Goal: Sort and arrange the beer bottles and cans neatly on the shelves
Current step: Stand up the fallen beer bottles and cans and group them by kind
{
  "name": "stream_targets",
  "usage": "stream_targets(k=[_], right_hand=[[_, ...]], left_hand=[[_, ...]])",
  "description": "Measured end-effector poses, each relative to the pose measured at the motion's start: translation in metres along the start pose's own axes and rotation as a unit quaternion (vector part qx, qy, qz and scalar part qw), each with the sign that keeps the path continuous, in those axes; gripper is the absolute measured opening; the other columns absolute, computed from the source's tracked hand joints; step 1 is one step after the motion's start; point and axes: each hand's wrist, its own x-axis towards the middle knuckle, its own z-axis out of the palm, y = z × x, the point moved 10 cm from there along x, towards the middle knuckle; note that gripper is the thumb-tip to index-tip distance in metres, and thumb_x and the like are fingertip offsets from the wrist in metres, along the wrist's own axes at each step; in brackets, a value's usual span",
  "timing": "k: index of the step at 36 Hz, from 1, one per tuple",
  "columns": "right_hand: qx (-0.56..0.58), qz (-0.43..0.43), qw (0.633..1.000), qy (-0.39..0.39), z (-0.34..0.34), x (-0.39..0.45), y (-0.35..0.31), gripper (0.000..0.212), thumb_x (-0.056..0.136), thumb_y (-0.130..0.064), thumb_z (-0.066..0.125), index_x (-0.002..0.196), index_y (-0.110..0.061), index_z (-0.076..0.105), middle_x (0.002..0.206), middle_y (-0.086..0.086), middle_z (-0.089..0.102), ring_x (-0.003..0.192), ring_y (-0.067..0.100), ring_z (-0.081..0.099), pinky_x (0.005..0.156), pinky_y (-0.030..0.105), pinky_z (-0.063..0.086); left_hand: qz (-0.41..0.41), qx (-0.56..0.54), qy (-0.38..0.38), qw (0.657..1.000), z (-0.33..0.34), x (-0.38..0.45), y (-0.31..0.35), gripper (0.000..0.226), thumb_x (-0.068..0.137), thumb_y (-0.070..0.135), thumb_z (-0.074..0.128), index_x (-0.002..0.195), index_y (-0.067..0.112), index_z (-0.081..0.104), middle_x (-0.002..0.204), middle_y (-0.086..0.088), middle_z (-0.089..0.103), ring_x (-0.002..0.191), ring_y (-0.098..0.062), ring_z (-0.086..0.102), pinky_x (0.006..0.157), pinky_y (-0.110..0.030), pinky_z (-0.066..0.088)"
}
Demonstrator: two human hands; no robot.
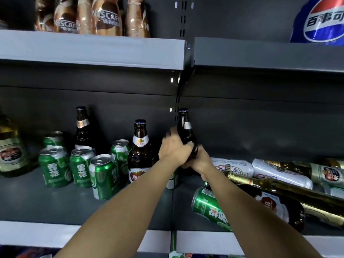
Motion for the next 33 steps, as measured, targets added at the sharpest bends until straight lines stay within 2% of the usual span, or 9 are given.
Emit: stream_targets(k=[2,4,9,13,20,26,30,32,33], right_hand=[[-0.017,0.004,1.000,-0.019,0.007,0.002,0.000,0.090,0.053,0.007,0.081,0.128,-0.024,0.044,0.104,-0.001,0.063,0.099,0.023,0.060,0.082,0.041,0.057],[-0.038,0.003,0.999,-0.022,0.009,0.003,0.001,0.103,0.052,0.005,0.082,0.139,-0.025,0.036,0.115,0.001,0.062,0.106,0.025,0.059,0.085,0.045,0.056],[-0.119,0.026,0.992,-0.022,0.008,0.005,0.010,0.087,0.052,-0.003,0.089,0.124,-0.015,0.041,0.114,0.007,0.060,0.106,0.027,0.058,0.089,0.041,0.053],[-0.125,0.039,0.991,-0.026,0.008,0.007,0.014,0.085,0.054,-0.005,0.089,0.123,-0.011,0.039,0.114,0.007,0.059,0.107,0.026,0.057,0.090,0.040,0.052],[-0.114,0.062,0.989,-0.070,0.009,0.008,0.009,0.089,0.065,0.001,0.083,0.136,-0.007,0.031,0.126,0.012,0.052,0.115,0.026,0.053,0.094,0.036,0.051],[-0.197,0.059,0.979,-0.014,-0.008,-0.001,-0.008,0.062,0.072,0.005,0.069,0.126,-0.002,0.041,0.115,0.018,0.060,0.106,0.032,0.061,0.088,0.043,0.054],[-0.265,0.018,0.963,0.047,-0.031,-0.015,-0.022,0.041,0.084,-0.008,0.057,0.124,-0.009,0.050,0.119,0.015,0.062,0.109,0.032,0.060,0.089,0.040,0.052],[-0.277,0.023,0.959,0.062,-0.043,-0.023,-0.021,0.040,0.086,-0.009,0.053,0.125,-0.015,0.056,0.123,0.013,0.061,0.112,0.031,0.060,0.089,0.039,0.053],[-0.288,0.028,0.955,0.070,-0.050,-0.027,-0.020,0.039,0.086,-0.008,0.054,0.123,-0.017,0.059,0.124,0.012,0.062,0.113,0.029,0.059,0.090,0.035,0.051]], left_hand=[[-0.027,-0.070,-0.009,0.997,0.003,0.007,-0.001,0.089,0.078,0.050,0.070,0.146,0.018,0.022,0.133,-0.011,0.051,0.122,-0.034,0.051,0.097,-0.045,0.047],[-0.054,-0.070,-0.036,0.995,0.009,0.013,-0.005,0.089,0.077,0.051,0.073,0.144,0.015,0.025,0.129,-0.010,0.056,0.117,-0.032,0.056,0.094,-0.042,0.050],[-0.051,0.077,-0.059,0.994,0.011,0.022,-0.011,0.051,0.082,0.040,0.073,0.122,0.016,0.054,0.118,-0.005,0.061,0.111,-0.025,0.059,0.092,-0.038,0.051],[-0.046,0.120,-0.076,0.989,0.013,0.029,-0.007,0.055,0.080,0.041,0.073,0.125,0.018,0.052,0.125,-0.005,0.059,0.117,-0.027,0.056,0.101,-0.042,0.044],[-0.036,0.107,-0.066,0.991,0.016,0.031,-0.010,0.060,0.081,0.040,0.074,0.130,0.016,0.049,0.131,-0.006,0.055,0.121,-0.028,0.054,0.098,-0.039,0.046],[-0.028,0.118,-0.047,0.992,0.020,0.021,-0.012,0.054,0.087,0.038,0.067,0.130,0.014,0.045,0.127,-0.010,0.057,0.119,-0.031,0.054,0.099,-0.041,0.044],[0.103,0.228,0.089,0.964,0.001,-0.005,0.021,0.050,0.088,0.031,0.061,0.133,0.015,0.045,0.127,-0.011,0.051,0.119,-0.031,0.047,0.098,-0.040,0.037],[0.206,0.186,0.093,0.956,0.005,-0.025,0.041,0.039,0.087,0.024,0.060,0.124,0.015,0.053,0.119,-0.010,0.054,0.112,-0.030,0.049,0.091,-0.040,0.039],[0.246,0.161,0.056,0.954,0.013,-0.034,0.047,0.033,0.086,0.023,0.059,0.117,0.016,0.056,0.115,-0.008,0.055,0.109,-0.029,0.050,0.088,-0.039,0.040]])
